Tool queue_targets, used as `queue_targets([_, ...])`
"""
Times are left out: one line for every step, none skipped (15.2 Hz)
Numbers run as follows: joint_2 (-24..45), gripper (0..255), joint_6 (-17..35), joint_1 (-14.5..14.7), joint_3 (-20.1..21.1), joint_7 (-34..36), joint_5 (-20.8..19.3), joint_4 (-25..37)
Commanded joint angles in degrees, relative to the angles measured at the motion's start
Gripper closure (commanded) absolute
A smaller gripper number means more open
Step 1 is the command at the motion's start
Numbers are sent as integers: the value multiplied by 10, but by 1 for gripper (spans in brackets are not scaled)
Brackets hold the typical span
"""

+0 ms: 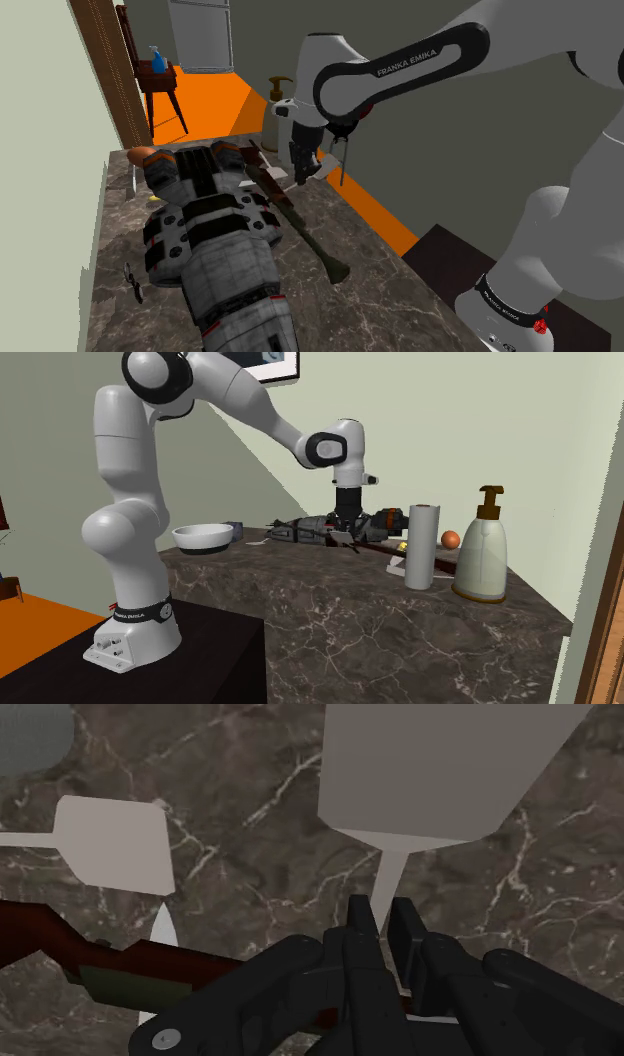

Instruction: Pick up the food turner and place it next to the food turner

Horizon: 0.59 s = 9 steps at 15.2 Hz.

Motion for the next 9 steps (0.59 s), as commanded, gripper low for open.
queue_targets([-17, 255, 6, 13, 12, 25, 0, -22])
queue_targets([-23, 255, 9, 20, 18, 38, 0, -30])
queue_targets([-30, 255, 11, 26, 25, 51, 0, -38])
queue_targets([-36, 255, 12, 33, 32, 65, 0, -45])
queue_targets([-41, 255, 14, 40, 39, 78, 0, -51])
queue_targets([-46, 255, 16, 46, 46, 91, 1, -57])
queue_targets([-50, 255, 17, 53, 53, 105, 1, -62])
queue_targets([-54, 255, 18, 60, 60, 119, 1, -67])
queue_targets([-58, 255, 19, 67, 67, 132, 2, -71])
